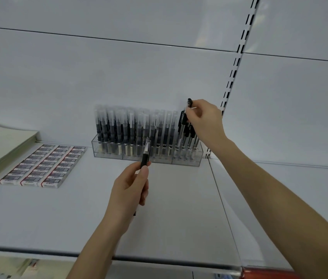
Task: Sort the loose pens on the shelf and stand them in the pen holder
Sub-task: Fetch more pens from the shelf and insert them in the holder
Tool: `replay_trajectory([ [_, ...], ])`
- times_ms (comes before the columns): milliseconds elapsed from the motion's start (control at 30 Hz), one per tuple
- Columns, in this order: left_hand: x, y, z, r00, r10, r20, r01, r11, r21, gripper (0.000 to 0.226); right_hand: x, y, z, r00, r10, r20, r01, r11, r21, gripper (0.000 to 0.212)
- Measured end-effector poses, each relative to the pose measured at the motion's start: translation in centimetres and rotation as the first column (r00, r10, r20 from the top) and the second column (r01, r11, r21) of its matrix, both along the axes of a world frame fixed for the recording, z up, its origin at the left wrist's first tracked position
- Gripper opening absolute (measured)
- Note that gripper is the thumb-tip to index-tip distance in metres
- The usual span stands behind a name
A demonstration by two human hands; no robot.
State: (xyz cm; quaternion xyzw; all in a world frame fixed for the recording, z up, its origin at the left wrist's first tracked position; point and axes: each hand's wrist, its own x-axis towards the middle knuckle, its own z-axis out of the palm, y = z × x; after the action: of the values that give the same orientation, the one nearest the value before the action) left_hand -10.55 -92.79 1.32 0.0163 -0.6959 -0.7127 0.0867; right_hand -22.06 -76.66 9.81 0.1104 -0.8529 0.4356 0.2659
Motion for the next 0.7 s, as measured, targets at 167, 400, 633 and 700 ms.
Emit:
replay_trajectory([
  [167, 0.1, 0.0, 0.0, 1.000, -0.004, -0.014, 0.004, 1.000, 0.013, 0.020, -0.8, 0.1, -0.3, 0.999, -0.023, 0.043, 0.020, 0.998, 0.058, 0.023],
  [400, 0.1, -0.2, 0.0, 1.000, 0.008, 0.000, -0.008, 0.999, 0.032, 0.022, -1.1, 0.1, -2.8, 0.980, -0.011, 0.199, -0.006, 0.996, 0.086, 0.018],
  [633, -0.1, 0.7, 0.3, 0.995, -0.072, -0.070, 0.072, 0.997, -0.002, 0.018, 4.5, 0.7, -3.6, 0.970, 0.183, 0.159, -0.144, 0.963, -0.228, 0.008],
  [700, -0.3, 1.5, 0.3, 0.990, -0.104, -0.093, 0.100, 0.994, -0.049, 0.017, 6.0, 0.2, -3.9, 0.935, 0.292, 0.200, -0.230, 0.931, -0.285, 0.008],
])
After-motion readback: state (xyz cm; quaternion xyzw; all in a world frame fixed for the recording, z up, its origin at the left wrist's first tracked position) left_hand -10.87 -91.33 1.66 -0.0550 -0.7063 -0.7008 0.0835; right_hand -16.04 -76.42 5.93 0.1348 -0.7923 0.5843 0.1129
